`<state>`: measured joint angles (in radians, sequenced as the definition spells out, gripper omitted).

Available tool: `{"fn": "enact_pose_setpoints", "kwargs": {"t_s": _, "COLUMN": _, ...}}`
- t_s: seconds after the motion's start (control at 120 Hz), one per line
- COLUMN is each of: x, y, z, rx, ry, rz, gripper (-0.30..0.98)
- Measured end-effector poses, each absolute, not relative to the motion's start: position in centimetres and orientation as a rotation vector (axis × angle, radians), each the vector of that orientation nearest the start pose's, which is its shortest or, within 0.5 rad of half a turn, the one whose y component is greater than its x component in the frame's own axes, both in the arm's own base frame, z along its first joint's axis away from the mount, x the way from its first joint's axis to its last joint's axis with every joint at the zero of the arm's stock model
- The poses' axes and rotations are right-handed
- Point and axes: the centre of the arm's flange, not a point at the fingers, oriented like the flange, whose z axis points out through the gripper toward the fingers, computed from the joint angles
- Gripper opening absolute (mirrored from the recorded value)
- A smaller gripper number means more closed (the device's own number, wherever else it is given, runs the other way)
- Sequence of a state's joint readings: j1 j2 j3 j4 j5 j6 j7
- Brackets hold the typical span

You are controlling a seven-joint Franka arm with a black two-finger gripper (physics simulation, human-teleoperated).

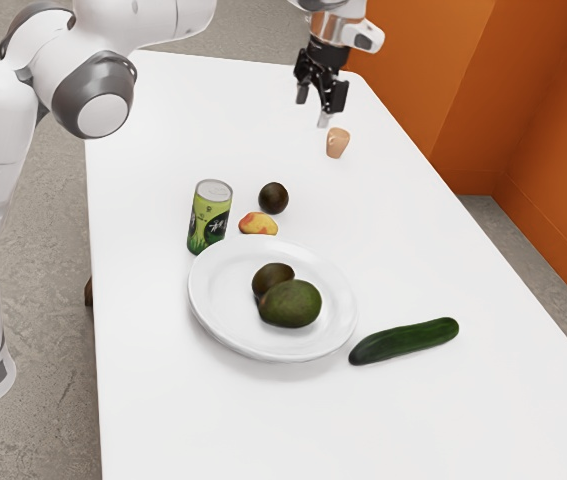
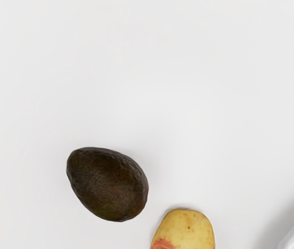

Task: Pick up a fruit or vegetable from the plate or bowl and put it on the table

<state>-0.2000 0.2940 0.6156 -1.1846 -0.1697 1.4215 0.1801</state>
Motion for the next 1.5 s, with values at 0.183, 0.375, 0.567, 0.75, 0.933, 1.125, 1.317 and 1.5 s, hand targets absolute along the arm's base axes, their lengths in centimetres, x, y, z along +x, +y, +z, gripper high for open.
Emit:
{"fn": "enact_pose_setpoints", "kwargs": {"t_s": 0.183, "x": 59.5, "y": 16.9, "z": 64.6, "rx": -3.128, "ry": -0.264, "rz": -0.034, "gripper": 0.69}}
{"fn": "enact_pose_setpoints", "kwargs": {"t_s": 0.375, "x": 62.6, "y": 6.0, "z": 63.5, "rx": -3.192, "ry": 0.076, "rz": -0.049, "gripper": 0.68}}
{"fn": "enact_pose_setpoints", "kwargs": {"t_s": 0.567, "x": 64.0, "y": -3.2, "z": 60.7, "rx": -3.176, "ry": 0.309, "rz": -0.010, "gripper": 0.68}}
{"fn": "enact_pose_setpoints", "kwargs": {"t_s": 0.75, "x": 64.2, "y": -6.2, "z": 57.8, "rx": -3.175, "ry": 0.366, "rz": 0.040, "gripper": 0.69}}
{"fn": "enact_pose_setpoints", "kwargs": {"t_s": 0.933, "x": 63.8, "y": -9.0, "z": 55.1, "rx": -3.169, "ry": 0.418, "rz": 0.094, "gripper": 0.69}}
{"fn": "enact_pose_setpoints", "kwargs": {"t_s": 1.125, "x": 61.7, "y": -9.2, "z": 51.6, "rx": -3.176, "ry": 0.419, "rz": 0.172, "gripper": 0.69}}
{"fn": "enact_pose_setpoints", "kwargs": {"t_s": 1.317, "x": 60.2, "y": -13.3, "z": 50.9, "rx": -3.175, "ry": 0.527, "rz": 0.152, "gripper": 0.69}}
{"fn": "enact_pose_setpoints", "kwargs": {"t_s": 1.5, "x": 58.5, "y": -13.1, "z": 48.2, "rx": -3.176, "ry": 0.510, "rz": 0.214, "gripper": 0.69}}
